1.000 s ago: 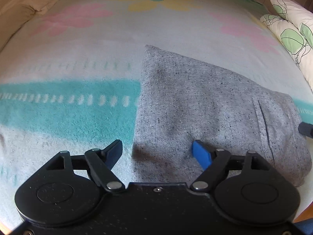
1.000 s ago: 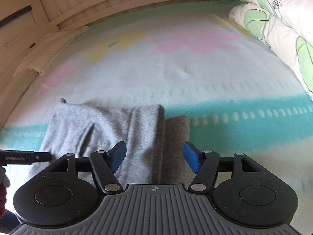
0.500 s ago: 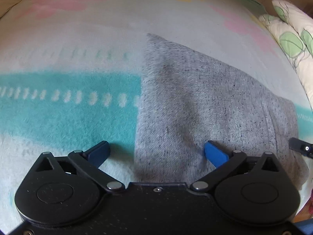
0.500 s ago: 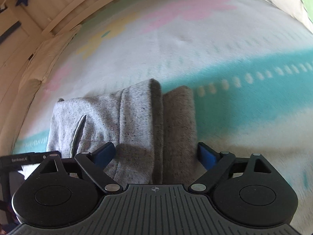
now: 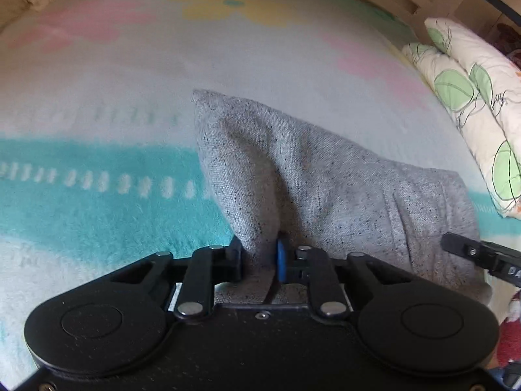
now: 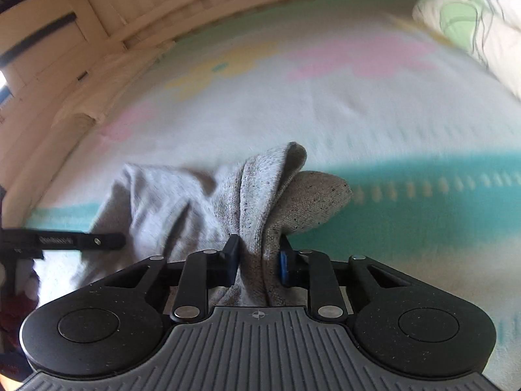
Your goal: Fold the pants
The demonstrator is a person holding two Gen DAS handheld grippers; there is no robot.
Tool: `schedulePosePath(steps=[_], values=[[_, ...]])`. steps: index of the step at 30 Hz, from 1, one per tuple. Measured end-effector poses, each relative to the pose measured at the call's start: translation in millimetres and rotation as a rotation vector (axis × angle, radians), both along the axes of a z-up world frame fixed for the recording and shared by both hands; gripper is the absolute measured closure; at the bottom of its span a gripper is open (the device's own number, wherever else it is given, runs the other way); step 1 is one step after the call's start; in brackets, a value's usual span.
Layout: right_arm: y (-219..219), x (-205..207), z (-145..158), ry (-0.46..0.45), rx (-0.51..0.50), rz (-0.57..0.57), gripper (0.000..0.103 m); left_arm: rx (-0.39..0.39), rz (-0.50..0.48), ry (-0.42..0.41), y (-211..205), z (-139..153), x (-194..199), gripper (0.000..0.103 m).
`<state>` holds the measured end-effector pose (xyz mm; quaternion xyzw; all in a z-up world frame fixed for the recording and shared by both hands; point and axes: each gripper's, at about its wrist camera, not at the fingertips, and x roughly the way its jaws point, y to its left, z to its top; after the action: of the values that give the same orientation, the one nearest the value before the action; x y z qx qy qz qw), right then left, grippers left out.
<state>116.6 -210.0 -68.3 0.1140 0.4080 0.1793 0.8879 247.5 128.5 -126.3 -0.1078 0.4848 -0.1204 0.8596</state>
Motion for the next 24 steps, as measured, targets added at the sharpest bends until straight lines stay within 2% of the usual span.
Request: schedulePosePath(steps=[2,4,6,10,13,16,17,18,19,20,21,24], values=[[3,-3,15,-0.034,0.006,0.011,0.081,0.001,0.008,-0.035,4,11,-7,0.081],[9,2,30,-0.069,0.002,0.025,0.082,0.003,0.019,-0.078,8,28,-10,0.092],[18,18,42,-0.088,-0.003,0.04,0.082,-0.014,0.019,-0.107,16,47,1,0.093],[33,70,57,-0.096,0.045,0.036,0.082,0.029,0.026,-0.197,24,88,37,0.093],[44,115,62,-0.087,0.098,0.023,0.082,0.045,0.051,-0.223,34,105,76,0.093],[52,155,55,-0.078,0.114,0.032,0.081,0.062,0.077,-0.227,42,103,111,0.093],[54,169,48,-0.057,0.097,0.02,0.074,0.076,0.078,-0.221,45,99,124,0.092],[55,180,39,-0.037,0.046,-0.031,0.069,0.1,0.087,-0.203,47,91,137,0.079],[55,190,30,-0.025,-0.049,-0.123,0.063,0.142,0.122,-0.18,49,82,147,0.075],[55,196,21,-0.024,-0.158,-0.193,0.062,0.19,0.177,-0.157,55,70,156,0.076],[56,199,15,-0.038,-0.222,-0.202,0.062,0.221,0.217,-0.142,55,59,163,0.08],[55,192,5,-0.086,-0.221,-0.179,0.063,0.259,0.254,-0.106,70,33,163,0.08]])
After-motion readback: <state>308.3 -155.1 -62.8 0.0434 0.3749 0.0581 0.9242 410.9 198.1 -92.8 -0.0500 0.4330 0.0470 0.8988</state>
